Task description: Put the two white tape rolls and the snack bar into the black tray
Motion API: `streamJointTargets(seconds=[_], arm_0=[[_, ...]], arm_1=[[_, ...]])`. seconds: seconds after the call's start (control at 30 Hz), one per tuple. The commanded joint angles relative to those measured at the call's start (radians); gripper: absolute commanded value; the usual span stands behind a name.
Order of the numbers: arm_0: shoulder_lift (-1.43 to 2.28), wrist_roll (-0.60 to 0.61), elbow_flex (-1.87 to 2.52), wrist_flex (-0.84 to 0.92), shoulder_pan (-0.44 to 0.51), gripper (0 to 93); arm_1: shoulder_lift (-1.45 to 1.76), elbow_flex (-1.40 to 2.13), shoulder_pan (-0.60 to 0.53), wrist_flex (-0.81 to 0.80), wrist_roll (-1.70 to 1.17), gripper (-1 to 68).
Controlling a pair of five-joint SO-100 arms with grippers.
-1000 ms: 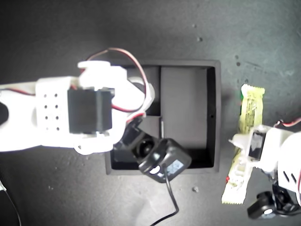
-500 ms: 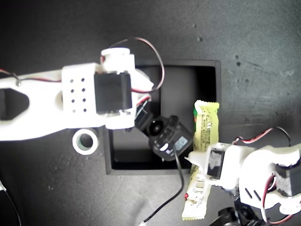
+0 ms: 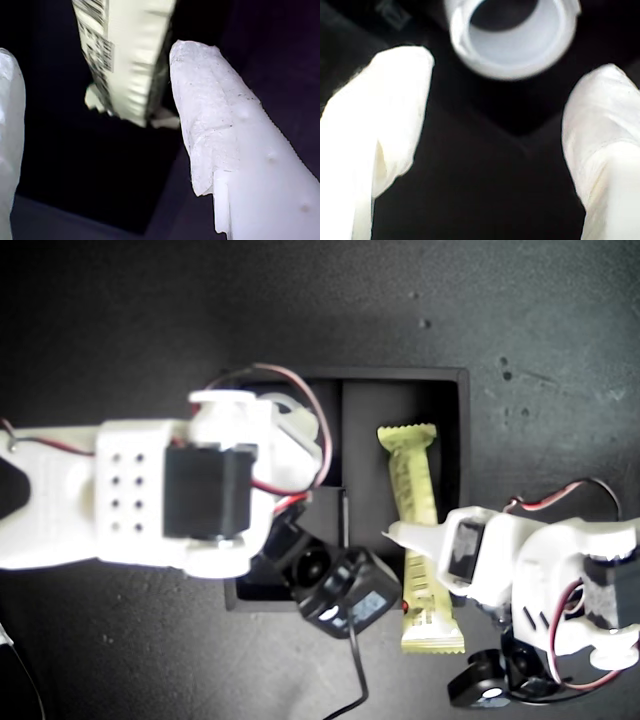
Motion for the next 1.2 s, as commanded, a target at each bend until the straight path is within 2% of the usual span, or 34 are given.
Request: streamJointTargets(seconds=[0.0, 0.03, 0.2, 0.33, 0.47, 0.53, 0.63, 0.9, 1.17], arm_0=[[0.298, -0.066, 0.114, 0.018, 0.058, 18.7], [0.356, -0.100, 0.160, 0.018, 0.080, 18.3], [0.555, -0.325, 0.453, -0.032, 0.244, 17.5], [0.660, -0.485, 0.818, -0.295, 0.367, 17.2], [0.721, -0.574, 1.115, -0.578, 0.423, 17.2], [0.744, -0.598, 1.221, -0.683, 0.433, 17.1], [0.762, -0.617, 1.344, -0.808, 0.431, 17.1], [0.761, -0.600, 1.448, -0.916, 0.400, 17.1], [0.764, -0.574, 1.448, -0.925, 0.388, 17.0]], arm_1=[[0.014, -0.153, 0.029, 0.210, -0.285, 19.1], [0.025, -0.173, 0.043, 0.252, -0.295, 19.4], [0.259, 0.031, 0.109, 0.252, -0.295, 19.0], [0.448, 0.158, 0.156, 0.250, -0.196, 19.7], [0.647, 0.227, 0.229, 0.250, -0.011, 16.7], [0.762, 0.262, 0.259, 0.249, 0.087, 11.0], [0.907, 0.318, 0.264, 0.249, 0.181, 7.1], [1.012, 0.489, 0.176, 0.230, 0.298, 6.8], [1.012, 0.603, 0.164, 0.178, 0.305, 5.9]])
